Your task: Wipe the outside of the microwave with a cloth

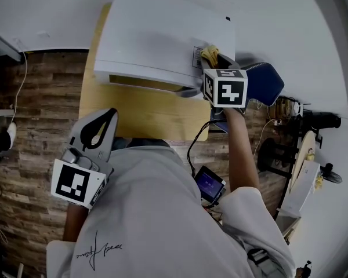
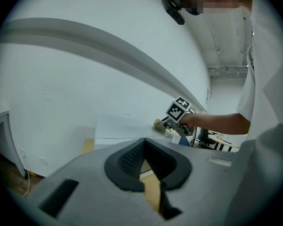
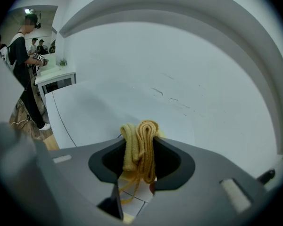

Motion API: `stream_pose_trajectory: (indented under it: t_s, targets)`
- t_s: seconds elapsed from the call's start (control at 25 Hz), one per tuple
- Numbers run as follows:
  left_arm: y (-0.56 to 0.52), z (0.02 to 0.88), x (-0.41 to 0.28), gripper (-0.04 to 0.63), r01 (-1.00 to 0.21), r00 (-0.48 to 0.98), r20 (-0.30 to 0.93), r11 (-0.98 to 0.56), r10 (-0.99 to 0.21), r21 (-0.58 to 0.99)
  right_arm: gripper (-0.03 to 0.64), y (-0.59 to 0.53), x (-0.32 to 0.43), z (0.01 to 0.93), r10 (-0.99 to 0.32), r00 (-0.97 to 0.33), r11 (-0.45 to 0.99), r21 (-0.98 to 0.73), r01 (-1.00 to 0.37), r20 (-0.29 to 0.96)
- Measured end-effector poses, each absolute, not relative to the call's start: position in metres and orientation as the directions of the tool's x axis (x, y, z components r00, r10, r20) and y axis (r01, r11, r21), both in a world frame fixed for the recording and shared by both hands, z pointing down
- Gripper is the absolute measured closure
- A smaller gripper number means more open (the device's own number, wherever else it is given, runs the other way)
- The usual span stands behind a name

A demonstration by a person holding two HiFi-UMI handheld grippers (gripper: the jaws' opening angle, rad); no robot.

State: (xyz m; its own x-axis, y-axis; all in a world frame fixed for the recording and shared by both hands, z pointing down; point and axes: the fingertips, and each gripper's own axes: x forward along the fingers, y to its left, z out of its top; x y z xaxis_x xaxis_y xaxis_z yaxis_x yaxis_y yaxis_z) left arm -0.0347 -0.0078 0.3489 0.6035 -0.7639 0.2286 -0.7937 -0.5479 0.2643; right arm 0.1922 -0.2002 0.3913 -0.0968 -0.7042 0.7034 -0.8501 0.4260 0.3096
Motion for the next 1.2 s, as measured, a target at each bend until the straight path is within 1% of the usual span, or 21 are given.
stream_pose_trajectory:
  t_s: [0.44,0.68,1.2]
  targets:
    - [-0.001,0.352,-0.052,0.604,-0.813,0.575,0.233,-0.514,-0.784,0.274,0.479,-0.198,0.149,0.392,-0.661,-0.156,0.507,0.284,-0.813,0.734]
    - [0.0,0.351,-0.057,0.604,-0.819,0.564,0.227,-0.502,-0.794,0.278,0.479,-0.196,0.121,0.392,-0.63,-0.226,0.544,0.215,-0.811,0.743]
    - [0.01,0.355,-0.071,0.604,-0.842,0.527,0.245,-0.459,-0.814,0.283,0.479,-0.197,0.057,0.391,-0.61,-0.302,0.612,0.193,-0.767,0.733]
